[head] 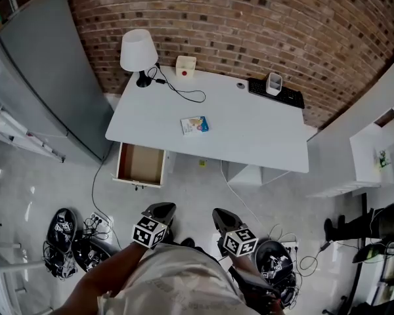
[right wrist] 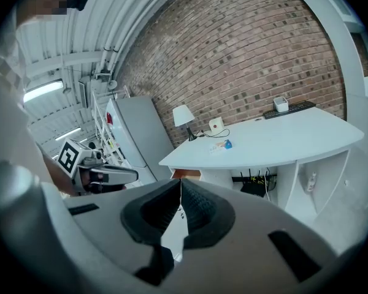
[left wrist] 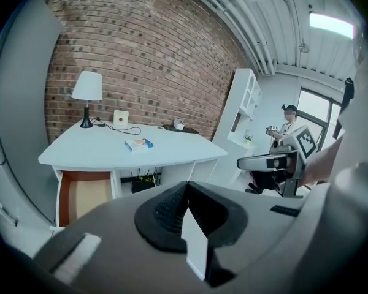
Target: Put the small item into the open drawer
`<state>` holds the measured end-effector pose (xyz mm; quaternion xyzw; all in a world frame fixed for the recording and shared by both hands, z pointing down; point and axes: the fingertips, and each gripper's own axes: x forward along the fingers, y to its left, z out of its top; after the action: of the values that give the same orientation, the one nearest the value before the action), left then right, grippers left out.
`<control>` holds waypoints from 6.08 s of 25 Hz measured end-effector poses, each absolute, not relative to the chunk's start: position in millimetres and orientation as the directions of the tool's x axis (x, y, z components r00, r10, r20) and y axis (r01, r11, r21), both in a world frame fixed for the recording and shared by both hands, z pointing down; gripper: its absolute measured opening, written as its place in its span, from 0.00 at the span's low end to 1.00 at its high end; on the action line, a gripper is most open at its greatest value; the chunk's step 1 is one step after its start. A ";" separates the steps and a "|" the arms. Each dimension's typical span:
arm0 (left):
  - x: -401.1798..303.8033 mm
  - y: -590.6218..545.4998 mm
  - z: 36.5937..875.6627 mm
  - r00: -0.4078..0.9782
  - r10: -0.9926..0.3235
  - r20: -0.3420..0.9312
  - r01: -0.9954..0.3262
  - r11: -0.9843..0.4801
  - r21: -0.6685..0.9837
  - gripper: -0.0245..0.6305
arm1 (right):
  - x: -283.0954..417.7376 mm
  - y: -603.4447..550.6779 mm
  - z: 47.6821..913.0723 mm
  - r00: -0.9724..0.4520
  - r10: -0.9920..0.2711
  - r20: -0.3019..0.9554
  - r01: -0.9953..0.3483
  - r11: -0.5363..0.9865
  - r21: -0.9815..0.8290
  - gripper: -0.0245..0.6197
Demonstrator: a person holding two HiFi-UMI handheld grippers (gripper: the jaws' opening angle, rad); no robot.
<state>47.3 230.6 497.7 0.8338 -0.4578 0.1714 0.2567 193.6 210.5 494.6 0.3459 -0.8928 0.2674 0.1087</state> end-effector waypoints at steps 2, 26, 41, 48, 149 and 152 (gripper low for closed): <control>47.3 224.0 498.7 0.530 -0.669 0.521 -0.846 -0.456 0.275 0.05 | 192.8 205.5 493.5 -0.732 -0.564 0.381 -0.681 0.613 -0.401 0.05; 1.2 121.0 494.1 0.607 -0.635 0.479 -0.793 -0.527 0.305 0.05 | 157.9 115.2 474.5 -0.645 -0.646 0.409 -0.764 0.548 -0.339 0.05; -68.0 83.4 500.5 0.615 -0.633 0.470 -0.788 -0.526 0.321 0.05 | 97.7 77.1 477.5 -0.609 -0.669 0.425 -0.793 0.528 -0.305 0.05; -87.3 73.6 498.5 0.616 -0.640 0.460 -0.787 -0.525 0.325 0.05 | 92.1 67.5 479.1 -0.581 -0.688 0.434 -0.814 0.499 -0.298 0.05; 21.2 -174.5 584.1 0.356 -0.382 0.853 -0.742 -0.670 0.010 0.59 | 164.9 -225.4 544.3 -0.793 -0.453 0.407 -0.608 0.632 -0.481 0.05; 25.0 -177.1 589.1 0.356 -0.359 0.863 -0.726 -0.687 0.014 0.59 | 171.0 -224.7 544.7 -0.787 -0.461 0.410 -0.616 0.622 -0.483 0.05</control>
<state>25.0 -177.1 589.1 0.7983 -0.3397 0.4543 0.2022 171.0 -224.7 544.7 0.3018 -0.8920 0.3126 0.1243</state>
